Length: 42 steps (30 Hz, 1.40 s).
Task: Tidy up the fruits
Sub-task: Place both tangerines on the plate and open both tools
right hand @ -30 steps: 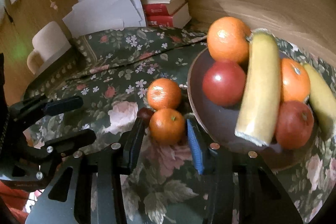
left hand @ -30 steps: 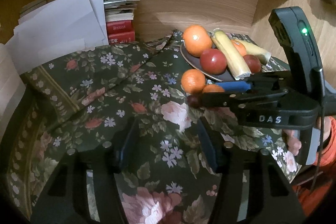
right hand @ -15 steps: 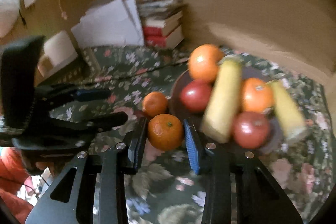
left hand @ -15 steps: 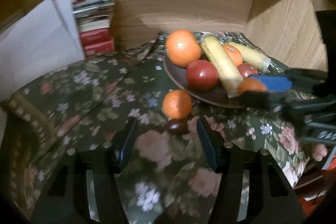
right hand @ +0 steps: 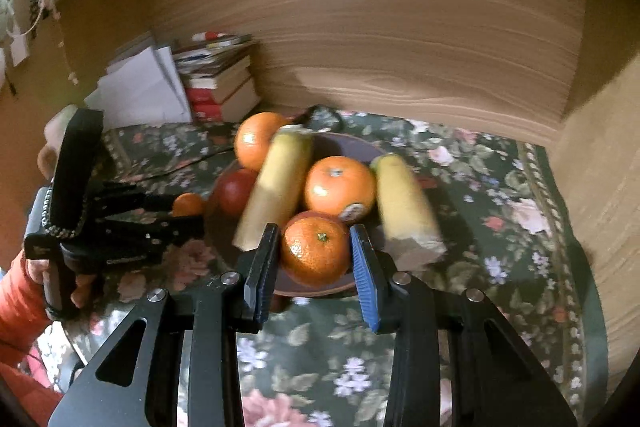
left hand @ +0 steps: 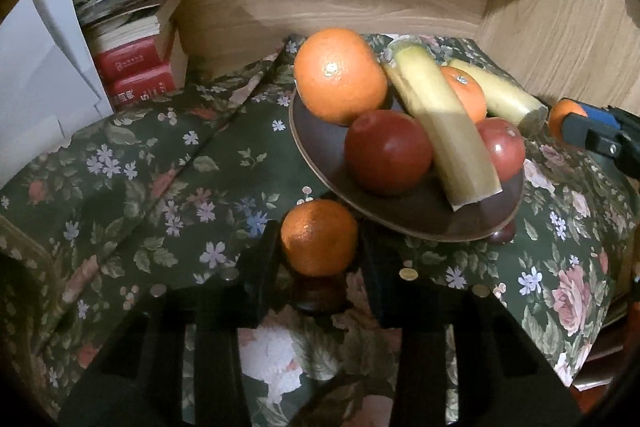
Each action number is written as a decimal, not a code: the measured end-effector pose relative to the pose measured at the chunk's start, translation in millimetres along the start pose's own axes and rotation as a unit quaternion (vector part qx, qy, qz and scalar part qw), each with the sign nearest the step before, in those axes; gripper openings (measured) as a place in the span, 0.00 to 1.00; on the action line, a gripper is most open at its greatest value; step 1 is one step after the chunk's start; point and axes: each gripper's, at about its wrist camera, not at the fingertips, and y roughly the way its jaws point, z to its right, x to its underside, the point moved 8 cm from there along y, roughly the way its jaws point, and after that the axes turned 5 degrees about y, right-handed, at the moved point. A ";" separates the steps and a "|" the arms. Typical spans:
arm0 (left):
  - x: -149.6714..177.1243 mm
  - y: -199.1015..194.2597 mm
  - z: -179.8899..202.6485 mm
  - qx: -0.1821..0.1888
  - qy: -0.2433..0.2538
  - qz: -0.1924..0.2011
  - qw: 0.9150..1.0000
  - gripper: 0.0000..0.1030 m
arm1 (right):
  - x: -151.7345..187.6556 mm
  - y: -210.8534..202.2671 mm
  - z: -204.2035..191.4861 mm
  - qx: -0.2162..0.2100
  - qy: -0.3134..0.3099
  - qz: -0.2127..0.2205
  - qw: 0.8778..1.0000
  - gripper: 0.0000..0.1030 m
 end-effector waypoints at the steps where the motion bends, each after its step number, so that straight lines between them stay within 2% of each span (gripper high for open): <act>1: -0.4 -0.8 -0.8 -0.003 -0.001 0.001 1.000 0.37 | -1.0 0.0 3.4 0.000 0.001 0.001 1.000 0.32; 7: -8.7 -15.6 -4.7 -0.008 -0.007 0.019 1.000 0.36 | -9.6 4.9 11.6 0.001 0.001 0.007 1.000 0.31; 14: -40.6 -26.4 -2.7 -0.011 -0.006 0.047 0.999 0.36 | -21.3 15.6 15.2 0.002 -0.008 0.012 1.000 0.32; 23: -58.7 4.8 -7.0 -0.001 -0.032 0.031 0.999 0.36 | -26.0 36.3 18.1 0.005 -0.018 -0.003 1.000 0.32; 31: -61.7 11.2 -7.4 0.013 -0.043 0.022 0.999 0.36 | -22.8 48.6 20.7 0.004 -0.020 -0.018 1.000 0.32; 39: -61.7 10.2 -8.6 0.003 -0.038 0.022 0.999 0.44 | -21.3 50.9 19.7 0.003 -0.024 -0.028 0.999 0.32; 42: -61.2 2.9 -8.4 -0.002 -0.035 0.032 0.999 0.51 | -23.4 45.9 20.7 0.003 -0.021 -0.017 1.000 0.43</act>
